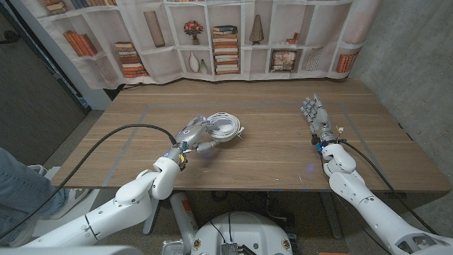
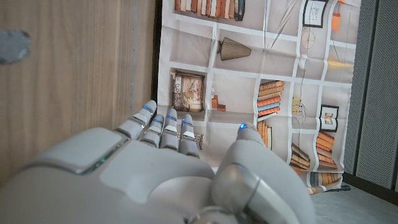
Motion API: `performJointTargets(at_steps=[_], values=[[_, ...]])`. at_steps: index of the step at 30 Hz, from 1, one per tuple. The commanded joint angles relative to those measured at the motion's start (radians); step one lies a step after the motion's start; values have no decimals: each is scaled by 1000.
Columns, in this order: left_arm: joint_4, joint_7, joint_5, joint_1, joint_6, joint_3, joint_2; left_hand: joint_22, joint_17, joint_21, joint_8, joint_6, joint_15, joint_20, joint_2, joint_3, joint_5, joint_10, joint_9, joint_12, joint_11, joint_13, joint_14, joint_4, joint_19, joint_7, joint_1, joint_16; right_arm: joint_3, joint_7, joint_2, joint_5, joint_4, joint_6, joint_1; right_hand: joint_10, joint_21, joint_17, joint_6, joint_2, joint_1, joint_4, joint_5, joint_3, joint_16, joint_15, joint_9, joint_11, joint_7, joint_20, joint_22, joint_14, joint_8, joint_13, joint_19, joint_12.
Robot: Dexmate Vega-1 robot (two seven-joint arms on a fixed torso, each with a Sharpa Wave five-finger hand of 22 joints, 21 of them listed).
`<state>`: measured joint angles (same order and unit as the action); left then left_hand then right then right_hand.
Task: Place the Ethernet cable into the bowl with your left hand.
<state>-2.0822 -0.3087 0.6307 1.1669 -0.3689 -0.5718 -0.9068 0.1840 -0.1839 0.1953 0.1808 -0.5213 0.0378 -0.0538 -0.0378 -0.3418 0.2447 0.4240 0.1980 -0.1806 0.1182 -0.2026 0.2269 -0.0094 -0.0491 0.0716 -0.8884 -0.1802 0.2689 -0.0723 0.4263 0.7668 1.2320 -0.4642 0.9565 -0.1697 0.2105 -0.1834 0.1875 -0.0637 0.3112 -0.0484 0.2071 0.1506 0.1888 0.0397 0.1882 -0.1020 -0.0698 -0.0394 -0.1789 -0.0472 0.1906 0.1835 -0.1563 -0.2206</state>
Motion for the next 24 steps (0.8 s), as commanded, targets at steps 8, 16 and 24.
performJointTargets(at_steps=[8, 16, 24], values=[[-20, -2, -2, 2, 9, 11, -12, 4, -3, 3, 9, 9, 32, -7, -3, 1, 13, -1, 2, -8, 0, -2, 0, 4, 0, 2, 16, -4, -2, -3, -5, 2, -6, -7, -3, -9, -3, -2, 7, -1, 14, -9, 0, 2, -1, 0, 2, 0, 6, -12, -6, -7, 7, 6, -9, 1], [-39, -26, -16, 19, 29, 29, -22, 4, -3, 5, 9, 17, 32, -7, -4, 2, 16, -4, 2, -9, 1, -2, -1, 5, 0, 1, 19, -5, -4, -5, -7, 4, -11, -10, -4, -9, -3, -2, 7, -1, 15, -10, -1, 2, -1, -1, 2, 0, 6, -12, -6, -7, 6, 6, -9, 1], [-49, -41, -30, 31, 42, 46, -28, 4, -3, 7, 13, 16, 32, -7, -5, 3, 19, -4, 2, -12, 1, -1, -1, 6, 3, 0, 21, -7, -5, -4, -8, 3, -15, -13, -5, -9, -3, -2, 6, -1, 15, -11, -1, 2, -1, 0, 2, 1, 7, -11, -6, -8, 6, 6, -9, 2]])
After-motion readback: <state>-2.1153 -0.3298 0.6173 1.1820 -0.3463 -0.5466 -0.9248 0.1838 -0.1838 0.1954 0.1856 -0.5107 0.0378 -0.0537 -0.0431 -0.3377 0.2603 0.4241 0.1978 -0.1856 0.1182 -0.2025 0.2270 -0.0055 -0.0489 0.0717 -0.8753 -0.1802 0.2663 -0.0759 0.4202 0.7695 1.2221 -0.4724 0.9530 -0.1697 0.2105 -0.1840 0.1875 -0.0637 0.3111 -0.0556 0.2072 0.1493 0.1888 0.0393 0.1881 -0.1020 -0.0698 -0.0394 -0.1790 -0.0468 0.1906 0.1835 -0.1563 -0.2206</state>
